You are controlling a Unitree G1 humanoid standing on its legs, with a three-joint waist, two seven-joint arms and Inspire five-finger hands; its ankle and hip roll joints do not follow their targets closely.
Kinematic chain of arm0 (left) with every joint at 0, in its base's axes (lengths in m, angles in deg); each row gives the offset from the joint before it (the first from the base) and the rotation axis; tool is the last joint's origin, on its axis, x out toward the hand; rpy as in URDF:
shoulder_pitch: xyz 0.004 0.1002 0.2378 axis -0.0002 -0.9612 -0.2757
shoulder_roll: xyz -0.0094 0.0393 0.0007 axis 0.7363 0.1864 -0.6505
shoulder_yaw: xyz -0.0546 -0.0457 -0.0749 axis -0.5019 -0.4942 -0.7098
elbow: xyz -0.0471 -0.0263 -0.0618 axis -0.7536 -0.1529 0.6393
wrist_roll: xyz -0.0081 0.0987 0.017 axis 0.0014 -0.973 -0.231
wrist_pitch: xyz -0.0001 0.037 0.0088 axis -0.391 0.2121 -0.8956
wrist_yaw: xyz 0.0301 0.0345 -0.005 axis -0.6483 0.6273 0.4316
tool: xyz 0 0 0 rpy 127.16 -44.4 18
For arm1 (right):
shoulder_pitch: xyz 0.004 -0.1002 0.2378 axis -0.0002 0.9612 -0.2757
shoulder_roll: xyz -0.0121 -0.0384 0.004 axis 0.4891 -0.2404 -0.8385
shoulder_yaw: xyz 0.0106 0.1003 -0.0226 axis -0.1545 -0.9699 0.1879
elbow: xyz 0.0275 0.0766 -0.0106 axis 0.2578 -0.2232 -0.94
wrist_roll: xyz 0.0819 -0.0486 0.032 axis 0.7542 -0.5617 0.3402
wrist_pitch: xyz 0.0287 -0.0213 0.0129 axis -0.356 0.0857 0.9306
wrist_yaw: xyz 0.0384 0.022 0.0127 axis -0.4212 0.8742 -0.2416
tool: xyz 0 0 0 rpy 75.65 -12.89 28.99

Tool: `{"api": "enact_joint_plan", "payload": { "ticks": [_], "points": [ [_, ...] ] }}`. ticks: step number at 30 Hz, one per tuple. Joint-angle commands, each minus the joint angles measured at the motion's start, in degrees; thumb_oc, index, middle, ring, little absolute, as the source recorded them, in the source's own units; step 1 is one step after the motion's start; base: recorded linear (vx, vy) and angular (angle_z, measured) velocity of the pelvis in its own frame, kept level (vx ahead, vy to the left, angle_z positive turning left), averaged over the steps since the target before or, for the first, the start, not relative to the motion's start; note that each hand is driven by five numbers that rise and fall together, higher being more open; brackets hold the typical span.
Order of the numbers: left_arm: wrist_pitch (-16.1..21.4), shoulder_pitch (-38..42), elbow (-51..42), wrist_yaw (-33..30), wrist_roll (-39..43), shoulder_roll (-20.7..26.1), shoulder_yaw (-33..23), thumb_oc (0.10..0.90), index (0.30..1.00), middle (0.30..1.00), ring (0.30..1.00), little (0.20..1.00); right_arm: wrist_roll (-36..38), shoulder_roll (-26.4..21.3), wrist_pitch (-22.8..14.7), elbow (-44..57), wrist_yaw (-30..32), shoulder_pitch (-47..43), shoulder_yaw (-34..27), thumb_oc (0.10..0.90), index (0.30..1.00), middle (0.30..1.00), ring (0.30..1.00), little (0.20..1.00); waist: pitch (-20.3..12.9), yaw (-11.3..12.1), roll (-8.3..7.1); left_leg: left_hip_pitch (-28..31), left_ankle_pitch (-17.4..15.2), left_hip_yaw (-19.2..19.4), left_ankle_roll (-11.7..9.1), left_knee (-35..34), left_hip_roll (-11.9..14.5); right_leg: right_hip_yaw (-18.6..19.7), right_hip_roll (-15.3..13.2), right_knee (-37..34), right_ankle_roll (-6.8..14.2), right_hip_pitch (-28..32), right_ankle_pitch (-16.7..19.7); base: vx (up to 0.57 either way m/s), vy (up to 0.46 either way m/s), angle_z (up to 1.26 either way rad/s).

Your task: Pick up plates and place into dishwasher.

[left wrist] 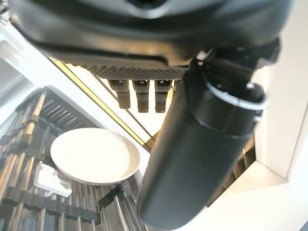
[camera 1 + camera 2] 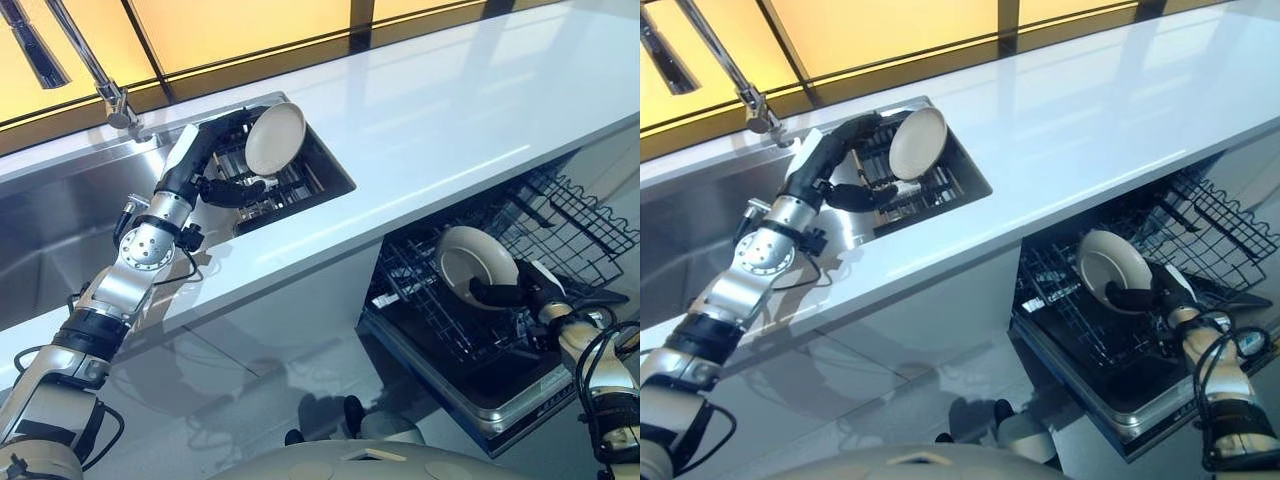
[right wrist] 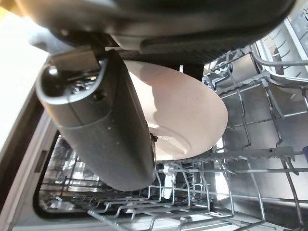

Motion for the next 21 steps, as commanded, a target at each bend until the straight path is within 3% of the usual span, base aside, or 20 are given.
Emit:
{"api": "enact_joint_plan", "payload": {
  "ticks": [1,11,16,21],
  "points": [
    [2.6,12.1,-3.5,-3.7,2.5,-0.4,0.6,0.8,0.9,0.9,0.9,0.9,1.4,-1.1,-1.8,-0.8,-1.0,-5.3,2.2,0.1,0.3,0.3,0.3,0.2,-5.3,1.3,-0.66,-1.0,-4.8,1.9,-0.6,2.1,0.4,-0.9,0.8,4.7,5.9,-1.6,-4.7,0.0,0.0,0.0],
    [1.7,14.1,-3.8,-3.9,3.4,-1.1,2.2,0.8,0.9,0.9,0.9,0.9,-2.4,1.0,-0.7,-7.6,-2.8,-8.9,6.5,0.1,0.3,0.3,0.3,0.2,-5.2,2.4,-0.54,-1.0,-4.9,1.6,-0.5,2.1,0.5,-1.3,0.6,4.5,5.8,-1.3,-4.9,0.0,-0.001,0.03],
    [1.5,14.1,-4.2,-4.1,3.0,-1.5,2.7,0.8,0.9,0.9,0.9,0.9,-10.0,1.4,-1.1,-9.1,0.9,-9.9,9.4,0.1,0.3,0.3,0.3,0.2,-5.0,2.8,-0.44,-0.9,-4.8,1.5,-0.5,2.0,0.6,-1.4,0.6,4.4,5.8,-1.1,-4.8,0.0,0.002,0.04],
    [1.0,13.7,-4.9,-4.3,2.7,-1.3,2.6,0.8,0.9,0.9,0.9,0.9,-16.4,1.1,2.2,-9.2,5.2,-10.0,10.6,0.1,0.3,0.3,0.3,0.2,-4.7,2.9,-0.35,-0.9,-4.8,1.5,-0.5,2.1,0.6,-1.4,0.5,4.5,5.8,-1.2,-4.9,0.0,0.01,0.05]
  ]
}}
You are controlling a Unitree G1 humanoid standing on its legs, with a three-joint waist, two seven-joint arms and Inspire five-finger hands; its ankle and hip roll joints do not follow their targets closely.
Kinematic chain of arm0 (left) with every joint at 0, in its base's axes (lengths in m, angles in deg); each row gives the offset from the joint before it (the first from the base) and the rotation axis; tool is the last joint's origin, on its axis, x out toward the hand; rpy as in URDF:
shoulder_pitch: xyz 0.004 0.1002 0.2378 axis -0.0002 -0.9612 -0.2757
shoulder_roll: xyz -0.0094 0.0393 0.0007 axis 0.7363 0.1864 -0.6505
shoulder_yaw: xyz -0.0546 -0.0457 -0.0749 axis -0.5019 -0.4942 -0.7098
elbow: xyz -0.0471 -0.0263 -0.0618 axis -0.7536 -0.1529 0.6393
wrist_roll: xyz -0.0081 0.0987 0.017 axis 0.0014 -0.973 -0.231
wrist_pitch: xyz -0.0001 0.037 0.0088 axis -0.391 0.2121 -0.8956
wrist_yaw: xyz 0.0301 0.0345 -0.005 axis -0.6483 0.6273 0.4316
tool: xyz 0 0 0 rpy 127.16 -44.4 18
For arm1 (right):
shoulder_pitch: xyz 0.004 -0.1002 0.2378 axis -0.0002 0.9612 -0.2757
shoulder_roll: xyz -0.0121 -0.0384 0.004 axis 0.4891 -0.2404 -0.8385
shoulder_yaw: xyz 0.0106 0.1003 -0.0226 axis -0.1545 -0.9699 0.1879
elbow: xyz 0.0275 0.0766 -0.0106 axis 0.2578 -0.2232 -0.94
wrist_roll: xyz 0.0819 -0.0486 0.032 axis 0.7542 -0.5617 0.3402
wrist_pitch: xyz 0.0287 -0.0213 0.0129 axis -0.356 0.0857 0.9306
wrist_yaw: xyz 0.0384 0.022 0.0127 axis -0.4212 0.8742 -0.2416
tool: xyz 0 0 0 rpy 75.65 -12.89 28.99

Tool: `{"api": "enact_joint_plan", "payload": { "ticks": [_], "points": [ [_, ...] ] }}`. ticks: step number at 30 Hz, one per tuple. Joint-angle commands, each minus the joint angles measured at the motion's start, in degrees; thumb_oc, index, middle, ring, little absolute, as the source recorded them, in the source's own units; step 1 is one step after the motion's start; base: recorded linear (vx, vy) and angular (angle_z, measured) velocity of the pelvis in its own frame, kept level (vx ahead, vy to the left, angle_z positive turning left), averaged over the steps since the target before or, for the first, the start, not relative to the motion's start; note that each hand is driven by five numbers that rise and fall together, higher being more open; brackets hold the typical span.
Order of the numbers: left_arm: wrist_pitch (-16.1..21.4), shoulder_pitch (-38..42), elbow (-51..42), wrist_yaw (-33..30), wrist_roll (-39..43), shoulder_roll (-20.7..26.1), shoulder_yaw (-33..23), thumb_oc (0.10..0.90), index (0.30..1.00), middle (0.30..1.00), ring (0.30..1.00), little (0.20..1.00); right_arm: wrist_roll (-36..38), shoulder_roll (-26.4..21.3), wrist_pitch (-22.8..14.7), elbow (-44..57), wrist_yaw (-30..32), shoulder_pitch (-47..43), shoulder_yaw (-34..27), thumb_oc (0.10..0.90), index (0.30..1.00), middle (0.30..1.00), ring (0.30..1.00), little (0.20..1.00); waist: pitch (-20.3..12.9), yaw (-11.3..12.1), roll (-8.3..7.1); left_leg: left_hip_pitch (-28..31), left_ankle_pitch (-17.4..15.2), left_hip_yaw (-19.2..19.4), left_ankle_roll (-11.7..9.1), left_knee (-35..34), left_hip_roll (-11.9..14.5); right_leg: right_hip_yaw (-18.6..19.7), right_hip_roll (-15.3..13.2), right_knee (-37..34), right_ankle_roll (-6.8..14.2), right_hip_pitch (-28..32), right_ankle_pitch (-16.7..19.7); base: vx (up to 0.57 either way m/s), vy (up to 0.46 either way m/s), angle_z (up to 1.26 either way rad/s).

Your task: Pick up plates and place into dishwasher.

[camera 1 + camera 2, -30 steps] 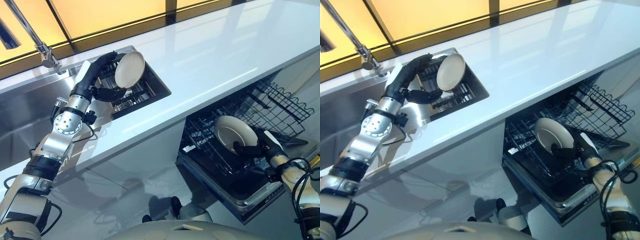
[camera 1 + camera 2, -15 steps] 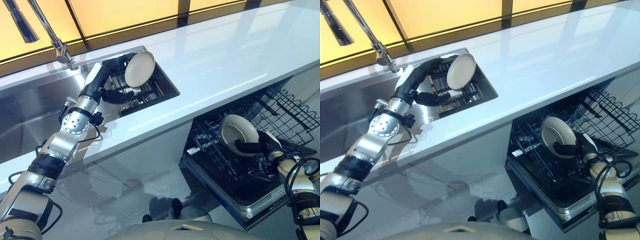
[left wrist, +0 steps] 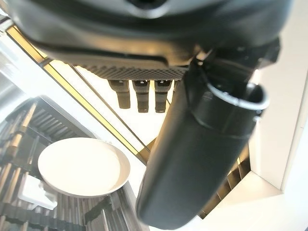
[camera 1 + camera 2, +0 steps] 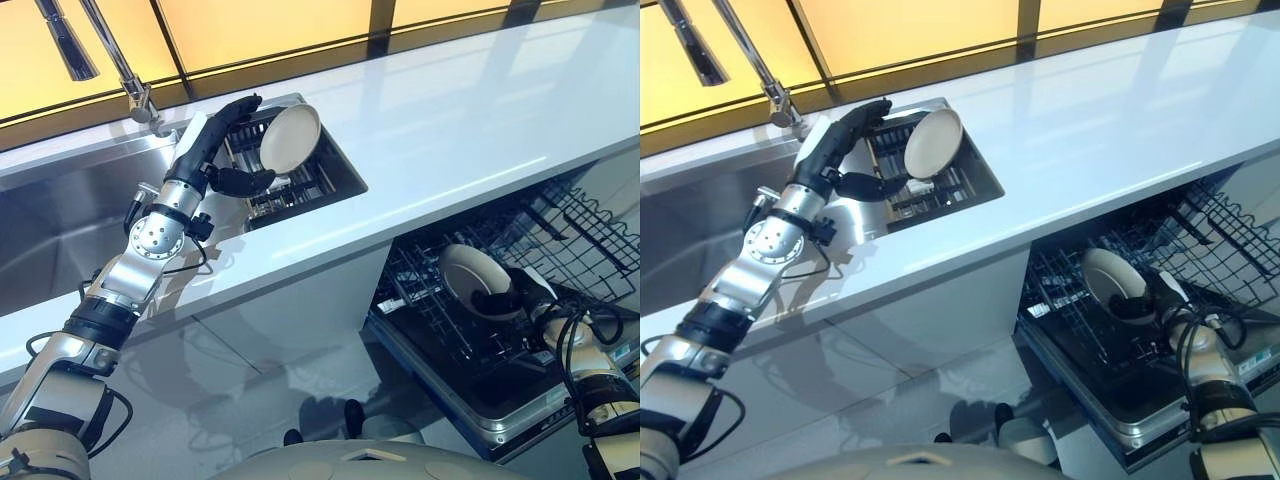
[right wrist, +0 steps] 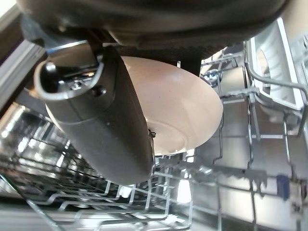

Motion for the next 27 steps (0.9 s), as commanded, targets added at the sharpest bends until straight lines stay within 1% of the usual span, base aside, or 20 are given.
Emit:
{"api": "enact_joint_plan", "payload": {
  "ticks": [1,5,6,7,11,13,15,17,22,23,24,25,27],
  "points": [
    [1.8,9.9,-4.9,-4.3,1.5,-0.1,1.4,0.8,0.9,0.9,0.9,0.9,-3.7,0.8,-0.2,-1.0,1.7,-4.0,3.5,0.1,0.3,0.3,0.3,0.2,-4.5,1.4,-0.02,-0.9,-5.4,2.9,-0.3,2.0,0.6,0.1,0.8,4.5,5.8,-1.8,-4.9,0.0,0.0,0.0],
    [1.6,9.9,-5.5,-4.4,1.3,-0.2,1.5,0.8,0.9,0.9,0.9,0.9,-6.4,1.2,1.2,-2.7,1.7,-4.8,4.0,0.1,0.3,0.3,0.3,0.2,-4.3,1.7,0.06,-0.9,-5.5,2.8,-0.2,2.1,0.6,0.1,0.7,4.6,5.7,-1.8,-5.0,0.0,0.0,0.0],
    [1.6,9.8,-5.5,-4.3,1.3,-0.2,1.3,0.8,0.9,0.9,0.9,0.9,-7.8,1.2,2.0,-3.3,0.9,-4.8,4.1,0.1,0.3,0.3,0.3,0.2,-4.2,1.8,0.04,-0.9,-5.6,2.8,-0.2,2.1,0.5,0.1,0.7,4.6,5.7,-1.8,-5.1,0.0,0.0,0.0],
    [1.4,9.6,-5.8,-4.1,1.2,-0.2,1.1,0.8,0.9,0.9,0.9,0.9,-10.1,0.8,4.4,-4.2,-0.5,-4.9,4.9,0.1,0.3,0.3,0.3,0.2,-4.2,1.9,-0.08,-0.9,-5.6,2.8,-0.2,2.2,0.6,0.1,0.7,4.6,5.8,-1.7,-5.1,0.0,0.0,0.0],
    [0.7,10.2,-6.3,-3.9,1.3,0.0,1.5,0.8,0.9,0.9,0.9,0.9,-12.8,0.4,7.6,-6.7,-2.9,-5.6,6.2,0.1,0.3,0.3,0.3,0.2,-4.1,2.1,-0.29,-0.8,-5.6,2.9,-0.2,2.2,0.6,-0.1,0.7,4.6,5.7,-1.7,-5.1,0.0,0.0,0.0],
    [0.3,10.4,-6.6,-3.9,1.2,-0.1,1.7,0.8,0.9,0.9,0.9,0.9,-13.8,-0.1,9.2,-7.6,-3.0,-6.2,6.7,0.1,0.3,0.3,0.3,0.2,-4.0,2.2,-0.46,-0.8,-5.5,2.9,-0.2,2.2,0.7,-0.2,0.7,4.6,5.7,-1.6,-5.1,0.0,0.0,0.0],
    [0.0,10.6,-6.7,-4.0,1.3,0.0,1.9,0.8,0.9,0.9,0.9,0.9,-12.9,-0.3,9.8,-7.9,-2.6,-6.4,6.7,0.1,0.3,0.3,0.3,0.2,-4.0,2.2,-0.54,-0.8,-5.5,2.9,-0.2,2.2,0.7,-0.2,0.7,4.6,5.7,-1.6,-5.1,0.0,0.0,0.0],
    [0.1,10.7,-6.5,-3.9,1.1,-0.1,1.9,0.8,0.9,0.9,0.9,0.9,-10.4,-0.4,10.6,-7.8,-3.8,-6.9,6.3,0.1,0.3,0.3,0.3,0.2,-4.0,2.2,-0.58,-0.7,-5.5,2.9,-0.2,2.2,0.7,-0.2,0.7,4.7,5.7,-1.5,-5.1,0.0,0.0,0.0],
    [0.1,9.8,-6.6,-3.4,0.9,-0.3,1.1,0.8,0.9,0.9,0.9,0.9,-3.1,0.5,8.7,-6.3,-4.4,-5.9,4.1,0.1,0.3,0.3,0.3,0.2,-4.0,2.0,-0.58,-0.5,-5.6,3.0,-0.3,2.2,0.8,-0.1,0.8,4.7,5.6,-1.4,-5.1,0.0,0.0,0.0],
    [0.2,9.7,-6.3,-3.4,0.6,-0.5,0.9,0.8,0.9,0.9,0.9,0.9,-2.4,0.8,7.9,-5.9,-3.9,-5.6,3.3,0.63,0.754,0.754,0.754,0.73,-4.0,2.0,-0.6,-0.5,-5.6,3.1,-0.3,2.2,0.8,0.0,0.8,4.6,5.6,-1.3,-5.2,0.0,0.0,0.0],
    [0.2,9.5,-6.3,-3.2,0.6,-0.5,0.7,0.8,0.9,0.9,0.9,0.9,-1.8,0.8,7.8,-5.7,-4.0,-5.4,3.1,0.8,0.9,0.9,0.9,0.9,-4.0,1.9,-0.6,-0.4,-5.6,3.1,-0.3,2.2,0.8,0.0,0.8,4.6,5.6,-1.3,-5.2,0.0,0.0,0.0],
    [0.2,9.3,-6.3,-3.1,0.5,-0.5,0.4,0.8,0.9,0.9,0.9,0.9,0.1,0.8,7.0,-5.0,-4.0,-5.0,2.5,0.8,0.9,0.9,0.9,0.9,-4.1,1.9,-0.57,-0.4,-5.6,3.1,-0.3,2.2,0.8,0.0,0.8,4.6,5.6,-1.3,-5.2,0.0,0.0,0.0],
    [0.5,9.2,-5.9,-3.1,0.3,-0.6,0.5,0.8,0.9,0.9,0.9,0.9,0.9,1.1,6.6,-3.8,-3.7,-4.9,2.0,0.8,0.9,0.9,0.9,0.9,-4.1,1.8,-0.56,-0.3,-5.7,3.2,-0.3,2.3,0.8,0.1,0.8,4.6,5.6,-1.3,-5.2,0.0,0.0,0.0]
  ]
}}
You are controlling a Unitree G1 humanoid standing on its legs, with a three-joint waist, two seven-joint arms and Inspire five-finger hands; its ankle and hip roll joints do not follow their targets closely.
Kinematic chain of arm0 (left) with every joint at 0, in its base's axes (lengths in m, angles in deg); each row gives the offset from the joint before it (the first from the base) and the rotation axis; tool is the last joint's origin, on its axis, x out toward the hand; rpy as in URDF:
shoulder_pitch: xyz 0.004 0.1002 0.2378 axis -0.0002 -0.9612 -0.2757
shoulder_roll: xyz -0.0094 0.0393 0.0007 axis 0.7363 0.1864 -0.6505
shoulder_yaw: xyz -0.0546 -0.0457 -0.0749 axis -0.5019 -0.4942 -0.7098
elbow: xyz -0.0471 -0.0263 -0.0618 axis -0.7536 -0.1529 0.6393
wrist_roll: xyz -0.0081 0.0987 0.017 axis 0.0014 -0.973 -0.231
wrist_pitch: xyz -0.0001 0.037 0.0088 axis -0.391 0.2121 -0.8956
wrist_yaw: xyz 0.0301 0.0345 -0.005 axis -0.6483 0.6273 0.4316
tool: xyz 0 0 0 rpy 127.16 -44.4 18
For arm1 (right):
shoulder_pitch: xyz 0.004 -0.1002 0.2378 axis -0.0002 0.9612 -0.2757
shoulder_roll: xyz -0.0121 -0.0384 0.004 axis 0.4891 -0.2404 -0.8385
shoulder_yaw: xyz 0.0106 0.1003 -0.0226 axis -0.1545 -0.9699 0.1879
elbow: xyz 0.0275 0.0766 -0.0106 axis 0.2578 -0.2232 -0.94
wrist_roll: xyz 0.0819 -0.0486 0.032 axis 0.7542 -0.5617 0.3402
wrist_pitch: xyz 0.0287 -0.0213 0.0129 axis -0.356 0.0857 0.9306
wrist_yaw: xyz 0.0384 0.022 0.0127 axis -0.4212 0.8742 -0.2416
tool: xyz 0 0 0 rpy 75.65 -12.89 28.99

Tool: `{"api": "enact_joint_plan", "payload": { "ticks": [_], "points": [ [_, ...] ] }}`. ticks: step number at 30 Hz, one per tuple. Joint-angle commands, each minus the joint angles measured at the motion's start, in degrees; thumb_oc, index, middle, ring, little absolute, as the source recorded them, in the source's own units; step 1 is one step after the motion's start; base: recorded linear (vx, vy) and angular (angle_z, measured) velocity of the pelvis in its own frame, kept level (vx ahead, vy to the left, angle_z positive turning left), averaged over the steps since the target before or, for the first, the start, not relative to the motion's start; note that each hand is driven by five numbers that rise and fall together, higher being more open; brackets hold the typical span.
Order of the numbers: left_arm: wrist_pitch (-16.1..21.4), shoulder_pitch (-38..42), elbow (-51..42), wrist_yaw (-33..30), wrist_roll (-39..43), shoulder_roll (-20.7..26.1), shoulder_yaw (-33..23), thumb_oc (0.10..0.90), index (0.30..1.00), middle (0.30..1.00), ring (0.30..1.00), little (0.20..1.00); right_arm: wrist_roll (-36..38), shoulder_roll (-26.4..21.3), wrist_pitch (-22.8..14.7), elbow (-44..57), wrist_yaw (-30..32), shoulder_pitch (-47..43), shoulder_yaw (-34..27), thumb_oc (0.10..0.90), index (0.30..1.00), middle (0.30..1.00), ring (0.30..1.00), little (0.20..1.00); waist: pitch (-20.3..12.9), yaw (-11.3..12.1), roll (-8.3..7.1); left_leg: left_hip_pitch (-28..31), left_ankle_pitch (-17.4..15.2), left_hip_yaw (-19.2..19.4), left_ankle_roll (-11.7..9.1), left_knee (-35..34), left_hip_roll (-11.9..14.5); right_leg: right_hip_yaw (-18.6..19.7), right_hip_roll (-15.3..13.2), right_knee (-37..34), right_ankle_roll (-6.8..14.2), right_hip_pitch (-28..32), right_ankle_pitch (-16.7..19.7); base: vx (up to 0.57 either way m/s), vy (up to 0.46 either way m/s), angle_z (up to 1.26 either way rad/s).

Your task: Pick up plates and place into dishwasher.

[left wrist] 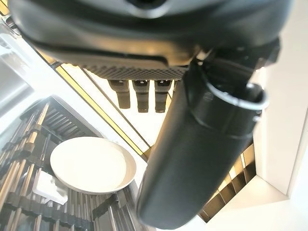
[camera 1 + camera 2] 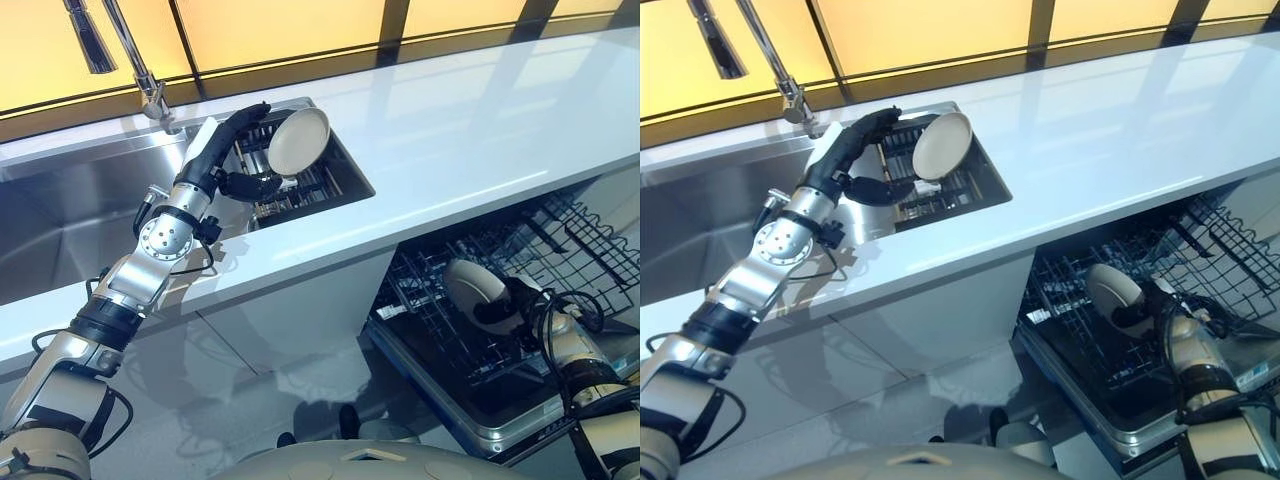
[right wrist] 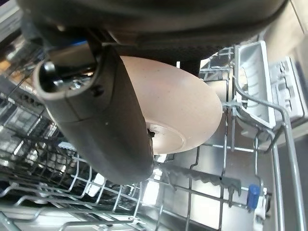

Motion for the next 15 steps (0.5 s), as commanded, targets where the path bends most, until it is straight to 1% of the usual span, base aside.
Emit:
{"api": "enact_joint_plan", "payload": {
  "ticks": [1,6,15],
  "points": [
    [4.2,9.0,-3.7,-2.5,0.3,-0.4,-2.0,0.8,0.9,0.9,0.9,0.9,4.0,-0.4,-3.0,0.3,-1.1,-0.4,0.5,0.8,0.9,0.9,0.9,0.9,-3.2,0.6,0.98,-0.4,-5.8,3.5,-0.4,2.4,0.9,0.2,0.8,4.7,5.6,-1.4,-5.2,0.0,0.0,0.0],
    [4.2,8.3,-3.8,-2.8,-0.1,-0.4,-2.6,0.8,0.9,0.9,0.9,0.9,4.8,-0.4,-2.3,5.9,-0.9,1.3,-0.2,0.8,0.9,0.9,0.9,0.9,-3.0,0.0,0.87,-0.3,-5.8,3.7,-0.3,2.3,0.8,0.3,0.9,4.8,5.6,-1.6,-5.3,0.0,0.0,0.0],
    [5.2,7.2,-2.8,-3.3,-1.4,-0.1,-3.9,0.8,0.9,0.9,0.9,0.9,5.0,-1.4,-2.5,15.7,-2.0,5.3,-2.5,0.8,0.9,0.9,0.9,0.9,-2.9,-1.3,0.51,-0.3,-5.7,4.4,-0.3,2.2,0.8,0.7,0.9,4.9,5.8,-2.0,-5.1,0.0,0.001,-0.02]
  ]
}}
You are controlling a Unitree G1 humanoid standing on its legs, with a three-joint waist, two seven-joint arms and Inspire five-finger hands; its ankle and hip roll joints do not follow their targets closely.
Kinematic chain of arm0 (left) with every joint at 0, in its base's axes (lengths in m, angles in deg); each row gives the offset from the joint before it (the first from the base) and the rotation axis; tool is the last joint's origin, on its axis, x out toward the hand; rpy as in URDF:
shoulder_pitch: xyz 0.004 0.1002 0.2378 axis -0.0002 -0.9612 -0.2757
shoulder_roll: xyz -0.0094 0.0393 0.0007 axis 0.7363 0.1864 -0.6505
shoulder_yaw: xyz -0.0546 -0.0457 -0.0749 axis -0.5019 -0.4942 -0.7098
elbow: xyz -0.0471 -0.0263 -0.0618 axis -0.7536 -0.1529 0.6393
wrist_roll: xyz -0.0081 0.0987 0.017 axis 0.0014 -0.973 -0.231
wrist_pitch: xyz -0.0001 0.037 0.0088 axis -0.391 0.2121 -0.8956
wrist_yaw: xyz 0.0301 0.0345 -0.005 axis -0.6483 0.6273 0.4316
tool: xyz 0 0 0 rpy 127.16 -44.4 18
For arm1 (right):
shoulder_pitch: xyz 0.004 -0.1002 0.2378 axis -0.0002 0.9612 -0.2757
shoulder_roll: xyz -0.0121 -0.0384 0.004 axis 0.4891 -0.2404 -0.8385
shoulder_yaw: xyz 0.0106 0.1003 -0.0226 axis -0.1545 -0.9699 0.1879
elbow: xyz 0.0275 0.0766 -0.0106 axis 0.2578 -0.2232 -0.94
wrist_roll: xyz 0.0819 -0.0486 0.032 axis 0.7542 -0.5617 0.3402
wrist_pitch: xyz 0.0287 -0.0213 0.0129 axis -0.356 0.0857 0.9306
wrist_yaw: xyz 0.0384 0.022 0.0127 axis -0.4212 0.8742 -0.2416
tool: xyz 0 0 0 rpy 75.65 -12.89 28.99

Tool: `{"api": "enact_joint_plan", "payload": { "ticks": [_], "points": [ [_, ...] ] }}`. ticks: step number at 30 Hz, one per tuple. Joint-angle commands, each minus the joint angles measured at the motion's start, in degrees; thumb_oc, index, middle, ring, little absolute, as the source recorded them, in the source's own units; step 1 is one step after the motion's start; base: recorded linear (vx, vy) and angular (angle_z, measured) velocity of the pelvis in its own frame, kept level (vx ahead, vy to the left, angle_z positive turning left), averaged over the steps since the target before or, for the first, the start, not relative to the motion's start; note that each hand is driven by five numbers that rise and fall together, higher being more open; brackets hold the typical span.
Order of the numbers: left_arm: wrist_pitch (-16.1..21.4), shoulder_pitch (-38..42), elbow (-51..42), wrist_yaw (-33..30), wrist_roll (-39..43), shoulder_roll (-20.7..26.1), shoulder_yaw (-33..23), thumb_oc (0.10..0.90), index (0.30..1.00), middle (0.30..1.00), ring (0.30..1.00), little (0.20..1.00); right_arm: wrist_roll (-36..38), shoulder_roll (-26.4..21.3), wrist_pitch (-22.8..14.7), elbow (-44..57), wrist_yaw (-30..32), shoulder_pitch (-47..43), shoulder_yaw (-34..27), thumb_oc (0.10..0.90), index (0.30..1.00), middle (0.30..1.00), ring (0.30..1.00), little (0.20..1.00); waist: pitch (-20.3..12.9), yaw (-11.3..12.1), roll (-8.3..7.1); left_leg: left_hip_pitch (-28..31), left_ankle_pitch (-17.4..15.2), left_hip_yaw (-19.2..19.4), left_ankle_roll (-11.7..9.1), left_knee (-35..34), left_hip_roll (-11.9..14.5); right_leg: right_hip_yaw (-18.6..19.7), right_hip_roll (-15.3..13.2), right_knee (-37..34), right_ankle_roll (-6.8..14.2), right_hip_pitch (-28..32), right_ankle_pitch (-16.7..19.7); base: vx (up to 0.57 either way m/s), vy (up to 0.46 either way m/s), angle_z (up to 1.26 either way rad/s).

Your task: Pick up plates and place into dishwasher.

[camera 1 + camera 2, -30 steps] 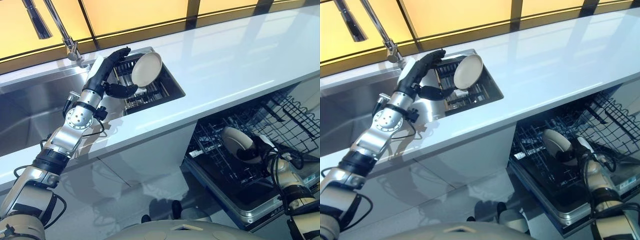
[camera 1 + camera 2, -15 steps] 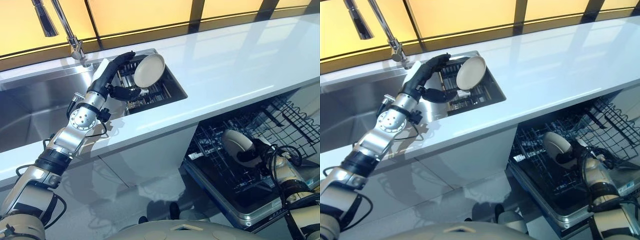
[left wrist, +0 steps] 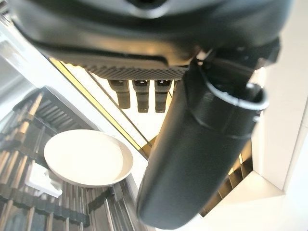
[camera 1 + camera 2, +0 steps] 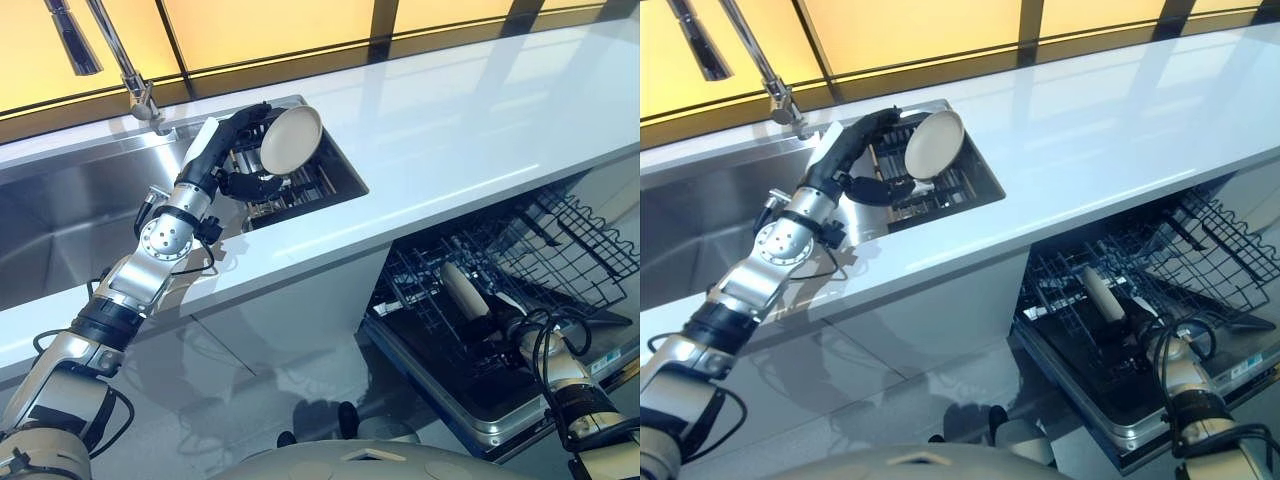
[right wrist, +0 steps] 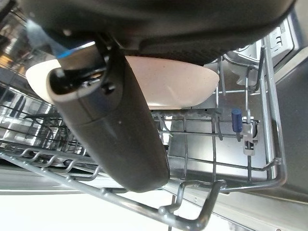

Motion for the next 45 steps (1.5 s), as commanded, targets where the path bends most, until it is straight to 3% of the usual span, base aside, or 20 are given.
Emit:
{"api": "enact_joint_plan", "payload": {
  "ticks": [1,11,18,34,45],
  "points": [
    [5.2,7.2,-2.8,-3.3,-1.3,0.2,-3.8,0.8,0.9,0.9,0.9,0.9,1.0,-4.1,-2.7,4.6,-0.5,-3.3,-2.5,0.8,0.9,0.9,0.9,0.9,-3.0,0.3,0.47,0.0,-5.7,4.0,-0.3,2.2,0.7,0.4,0.9,5.0,5.8,-1.3,-5.1,0.0,0.0,0.0],
    [6.0,5.2,-3.1,-3.6,-2.6,1.7,-6.0,0.8,0.9,0.9,0.9,0.9,-1.3,-5.2,-3.4,16.1,1.4,2.1,-8.1,0.8,0.9,0.9,0.9,0.9,-2.6,-1.3,0.34,0.1,-5.6,4.6,-0.1,1.9,0.6,1.1,1.2,5.2,6.0,-1.8,-5.0,-0.01,0.001,-0.03],
    [6.6,2.9,-2.8,-4.3,-3.8,2.7,-8.9,0.8,0.9,0.9,0.9,0.9,-2.5,-6.0,-6.0,28.7,3.8,7.3,-15.4,0.8,0.9,0.9,0.9,0.9,-2.7,-3.4,0.7,0.1,-5.4,5.4,0.0,1.5,0.5,2.0,1.6,5.4,6.2,-2.4,-5.0,-0.01,0.012,-0.07],
    [7.2,0.4,-0.3,-5.2,-5.8,3.0,-12.4,0.8,0.9,0.9,0.9,0.9,1.5,-5.3,-20.1,43.6,10.7,12.5,-24.5,0.8,0.9,0.9,0.9,0.9,-3.3,-5.6,1.84,0.1,-5.6,6.4,0.2,1.2,0.1,3.3,2.3,6.0,6.5,-3.3,-5.2,0.0,0.014,-0.06],
    [4.1,0.4,2.9,-3.6,-1.5,2.8,-12.9,0.8,0.9,0.9,0.9,0.9,1.0,-6.0,-22.5,49.9,11.9,14.2,-27.2,0.8,0.9,0.9,0.9,0.9,-3.2,-6.5,2.66,-0.2,-5.5,6.8,0.2,1.5,-0.1,3.5,2.3,6.5,6.6,-3.8,-5.4,0.0,0.001,-0.01]
  ]
}}
